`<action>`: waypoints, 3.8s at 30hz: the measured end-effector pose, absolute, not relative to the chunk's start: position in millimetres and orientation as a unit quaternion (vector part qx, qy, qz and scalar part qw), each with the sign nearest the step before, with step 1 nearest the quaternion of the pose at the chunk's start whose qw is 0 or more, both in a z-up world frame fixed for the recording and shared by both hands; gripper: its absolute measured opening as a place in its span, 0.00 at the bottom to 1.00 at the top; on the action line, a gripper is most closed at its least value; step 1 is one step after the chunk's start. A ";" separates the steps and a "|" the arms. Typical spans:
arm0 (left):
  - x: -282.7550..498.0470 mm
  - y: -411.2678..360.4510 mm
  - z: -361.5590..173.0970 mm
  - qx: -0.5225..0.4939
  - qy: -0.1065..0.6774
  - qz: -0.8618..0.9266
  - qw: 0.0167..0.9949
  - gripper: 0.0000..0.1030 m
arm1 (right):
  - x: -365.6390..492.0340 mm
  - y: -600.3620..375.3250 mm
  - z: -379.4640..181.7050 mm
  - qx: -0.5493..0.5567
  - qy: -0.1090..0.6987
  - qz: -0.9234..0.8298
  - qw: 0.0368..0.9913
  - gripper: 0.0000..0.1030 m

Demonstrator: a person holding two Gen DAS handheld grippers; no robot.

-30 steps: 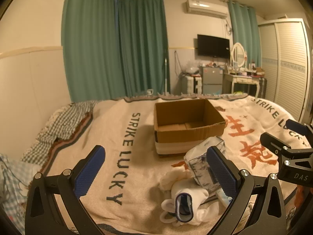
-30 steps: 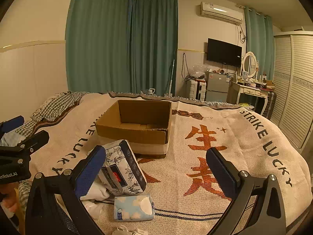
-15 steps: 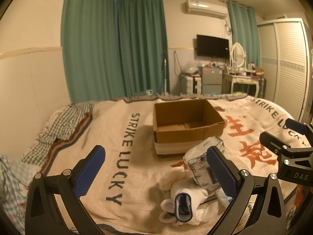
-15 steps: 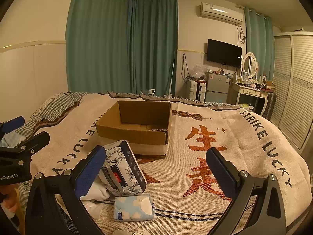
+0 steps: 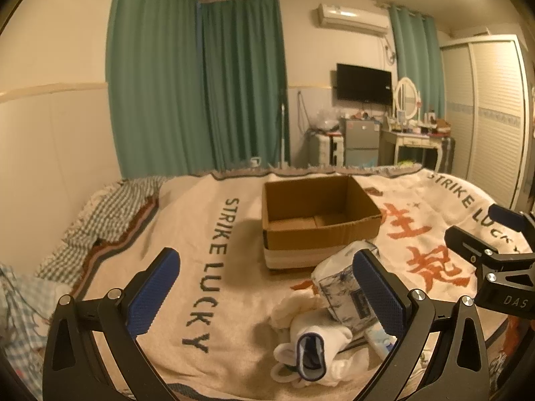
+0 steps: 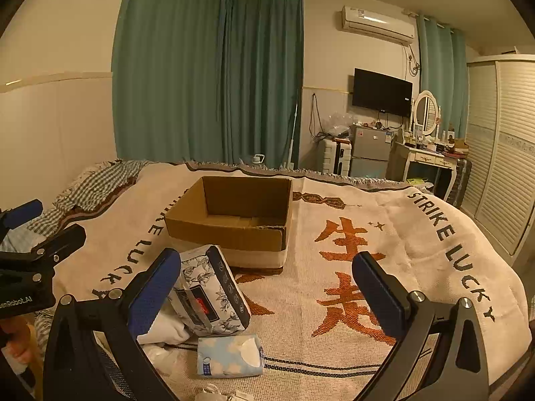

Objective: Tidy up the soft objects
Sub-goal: 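Grasp the blue-and-white tissue pack with the right tool while the left tool grasps the white sock, then carry both items over the cardboard box and open both tools to drop them, then move both tools back to the remaining items on the blanket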

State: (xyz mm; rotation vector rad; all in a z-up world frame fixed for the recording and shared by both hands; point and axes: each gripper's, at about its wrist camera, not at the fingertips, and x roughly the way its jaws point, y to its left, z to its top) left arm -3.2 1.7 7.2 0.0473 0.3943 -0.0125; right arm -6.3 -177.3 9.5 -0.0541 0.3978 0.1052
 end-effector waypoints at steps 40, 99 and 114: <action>65.3 -48.6 -126.8 0.057 0.413 -0.116 0.901 0.61 | 67.0 -182.1 -105.2 -0.035 0.405 0.103 0.908 0.70; 300.9 -49.7 -46.8 0.071 0.328 -0.101 0.936 0.77 | 341.0 -172.5 -21.2 0.017 0.344 0.123 0.931 0.89; 157.7 -17.0 118.6 0.065 0.180 -0.060 0.980 0.93 | 184.7 -208.1 149.2 0.000 0.231 0.086 0.969 0.95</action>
